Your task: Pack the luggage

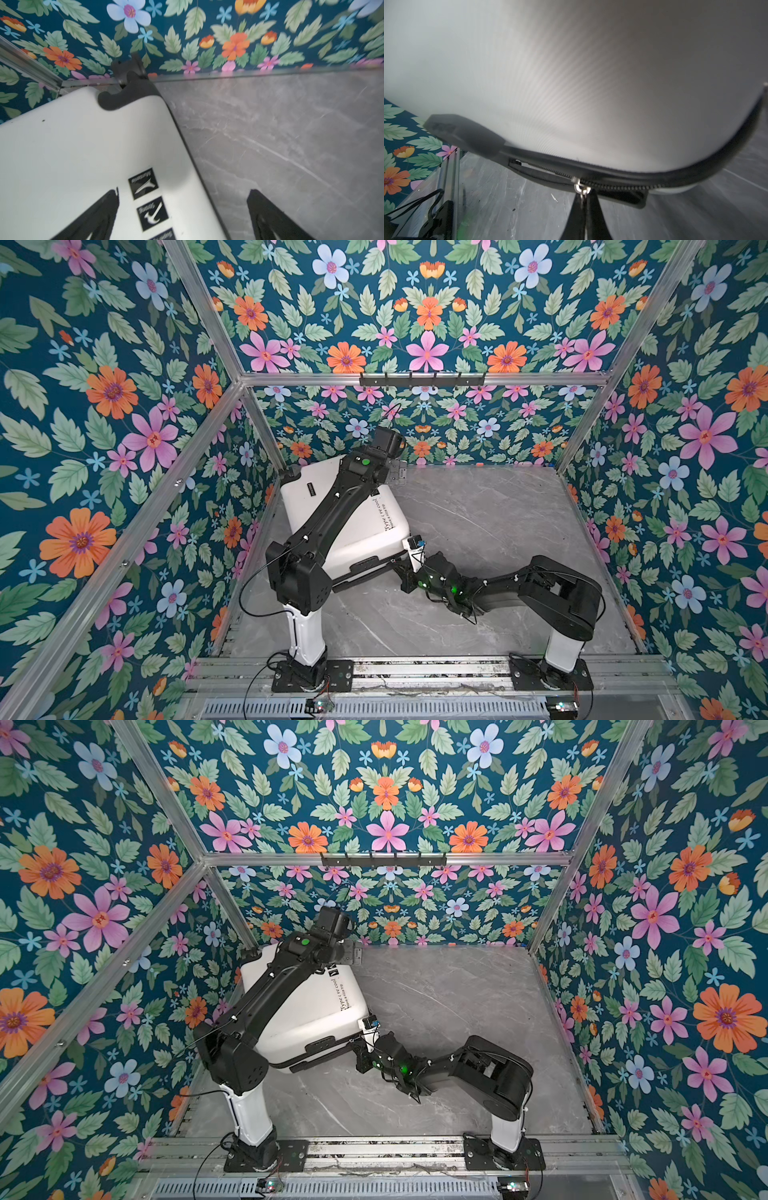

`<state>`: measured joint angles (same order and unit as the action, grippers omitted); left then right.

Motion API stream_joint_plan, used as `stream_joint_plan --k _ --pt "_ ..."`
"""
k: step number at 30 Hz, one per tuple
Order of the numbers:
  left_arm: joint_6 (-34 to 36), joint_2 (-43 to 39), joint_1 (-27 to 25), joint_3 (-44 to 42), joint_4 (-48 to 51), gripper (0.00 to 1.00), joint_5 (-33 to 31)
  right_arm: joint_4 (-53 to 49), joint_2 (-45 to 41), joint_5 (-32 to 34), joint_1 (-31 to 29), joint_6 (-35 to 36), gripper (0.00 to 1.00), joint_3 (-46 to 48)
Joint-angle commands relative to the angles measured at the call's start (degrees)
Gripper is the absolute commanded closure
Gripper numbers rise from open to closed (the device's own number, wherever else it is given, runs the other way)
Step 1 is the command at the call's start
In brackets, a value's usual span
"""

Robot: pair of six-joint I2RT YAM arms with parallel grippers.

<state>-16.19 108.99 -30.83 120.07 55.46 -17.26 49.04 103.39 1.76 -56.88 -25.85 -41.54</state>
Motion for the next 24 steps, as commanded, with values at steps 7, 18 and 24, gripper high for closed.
stream_joint_plan --k 7,18,24 --pt "1.8 4.9 -1.7 -1.2 14.0 0.00 -1.2 0.0 -0.5 2.9 0.0 -0.3 1.00 1.2" --pt "4.1 9.5 -4.6 -3.7 16.3 0.02 -1.5 0.4 -2.0 5.5 0.0 -0.8 1.00 3.0" --pt "4.0 8.1 -4.7 -6.6 15.6 0.20 1.2 -3.7 -3.1 9.6 2.3 -2.9 1.00 3.3"
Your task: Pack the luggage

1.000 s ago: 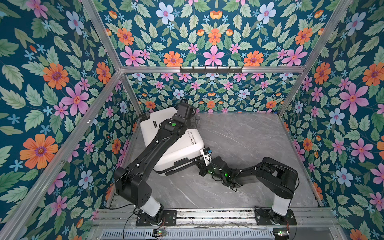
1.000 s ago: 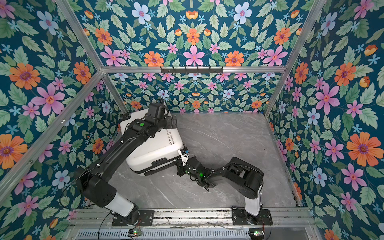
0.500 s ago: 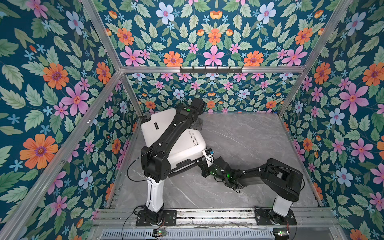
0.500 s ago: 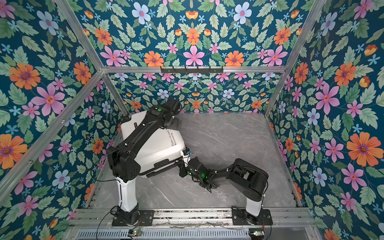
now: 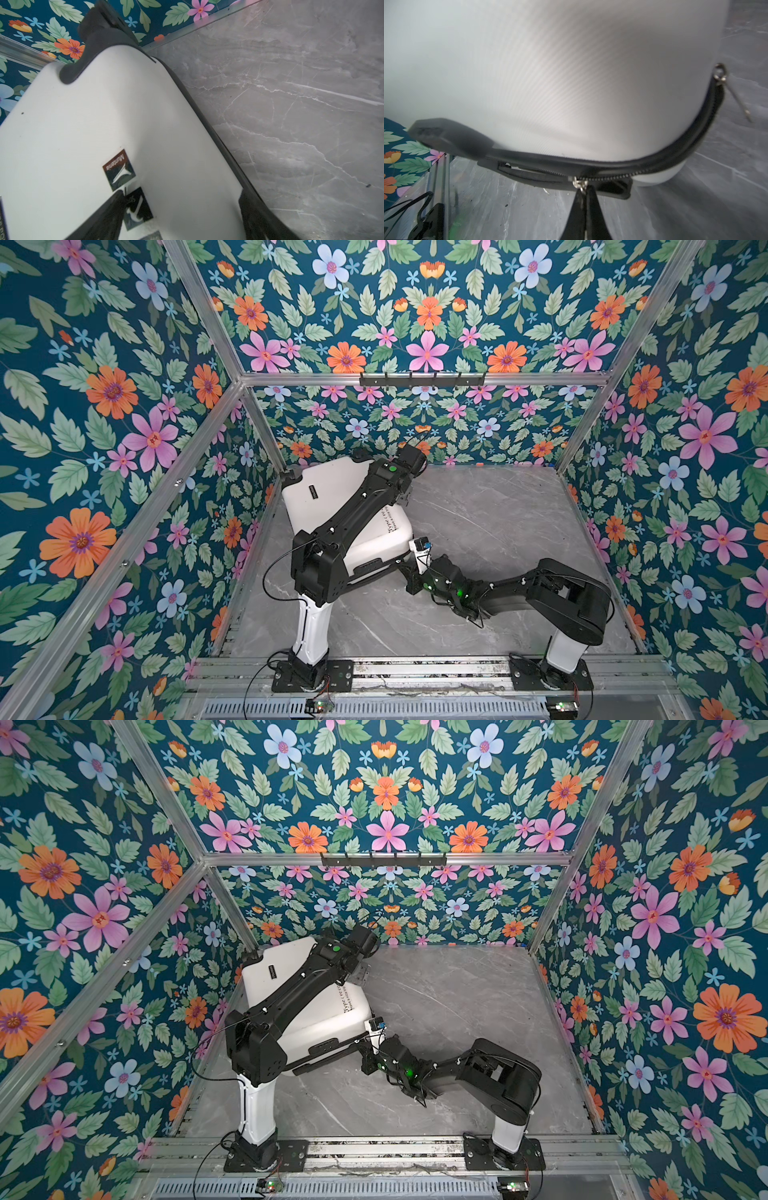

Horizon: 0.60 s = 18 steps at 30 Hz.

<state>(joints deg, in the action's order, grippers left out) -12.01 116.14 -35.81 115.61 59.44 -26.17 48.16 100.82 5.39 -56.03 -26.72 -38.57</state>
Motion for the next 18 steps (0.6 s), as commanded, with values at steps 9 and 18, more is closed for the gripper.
stream_joint_plan --k 9,18 --pt "0.0 -3.4 0.2 -11.9 8.1 0.32 11.0 -2.4 -3.8 7.9 6.5 -3.0 1.00 3.6" --pt "-1.5 -4.9 -0.1 -15.0 5.9 0.33 12.2 -7.1 -1.4 3.6 12.6 -2.3 1.00 -3.5"
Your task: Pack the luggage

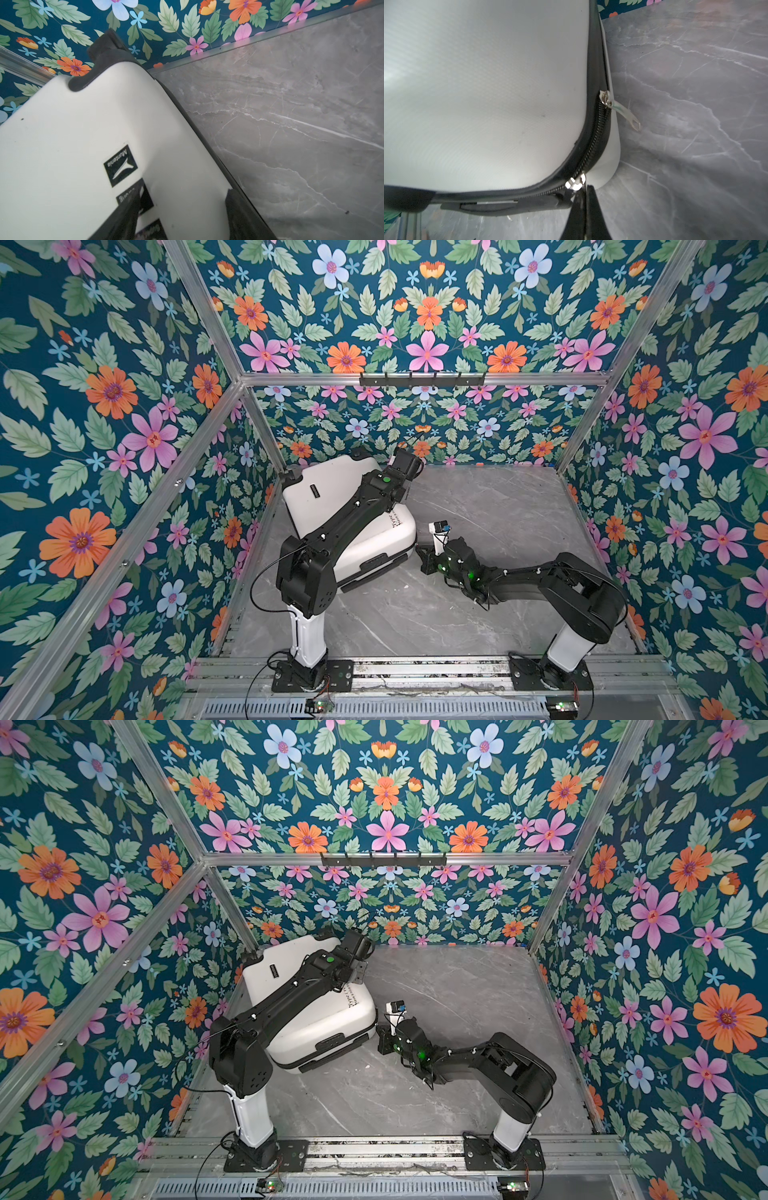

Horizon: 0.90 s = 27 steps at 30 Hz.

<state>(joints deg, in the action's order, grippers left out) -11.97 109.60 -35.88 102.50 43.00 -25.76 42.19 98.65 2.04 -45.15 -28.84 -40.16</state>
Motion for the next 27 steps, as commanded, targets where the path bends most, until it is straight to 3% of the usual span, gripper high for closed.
stream_joint_plan --k 1,6,10,14,18,27 --pt "-1.6 1.7 -0.2 -2.1 22.2 0.33 12.0 -1.8 1.3 6.4 2.2 -0.1 1.00 -3.1" --pt "-2.0 2.4 -0.4 -2.7 21.8 0.32 12.6 -1.4 2.4 3.6 3.9 -0.5 1.00 -5.2" --pt "-2.7 2.6 -0.3 -0.6 20.7 0.18 10.5 2.7 1.7 0.1 3.6 0.7 1.00 -2.8" --pt "-3.8 5.3 -0.3 7.1 23.5 0.06 7.1 4.7 0.2 0.6 0.2 4.3 1.00 -0.1" --pt "-4.6 5.9 -0.3 10.8 24.4 0.03 5.9 6.7 -1.4 1.7 -3.1 4.8 1.00 2.4" --pt "-4.5 4.1 -1.8 9.9 25.3 0.02 4.7 6.9 -6.5 1.3 -8.5 5.7 1.00 6.5"
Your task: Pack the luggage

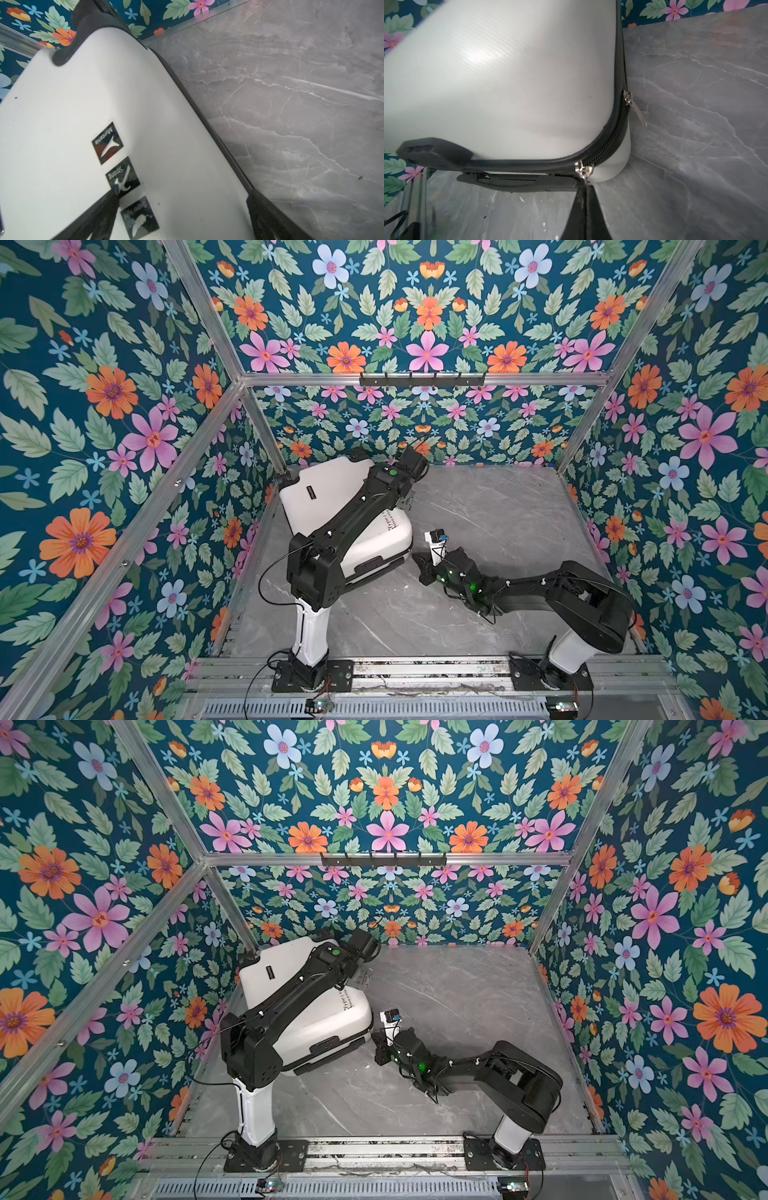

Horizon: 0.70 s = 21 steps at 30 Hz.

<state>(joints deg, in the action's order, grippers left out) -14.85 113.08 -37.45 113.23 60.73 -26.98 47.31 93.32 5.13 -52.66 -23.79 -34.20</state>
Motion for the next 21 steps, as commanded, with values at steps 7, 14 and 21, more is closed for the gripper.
stream_joint_plan --k 7,14,21 --pt "-2.9 -0.7 -2.4 -9.1 13.1 0.11 9.3 -0.4 -3.3 0.3 -5.7 0.5 1.00 2.1" --pt "-5.0 -4.6 -2.5 -15.8 12.5 0.19 10.8 3.2 0.2 1.6 0.1 -6.3 1.00 5.4" --pt "-5.5 -4.0 -2.5 -14.1 11.8 0.14 10.6 10.3 5.2 -9.0 3.7 -3.5 0.52 5.7"
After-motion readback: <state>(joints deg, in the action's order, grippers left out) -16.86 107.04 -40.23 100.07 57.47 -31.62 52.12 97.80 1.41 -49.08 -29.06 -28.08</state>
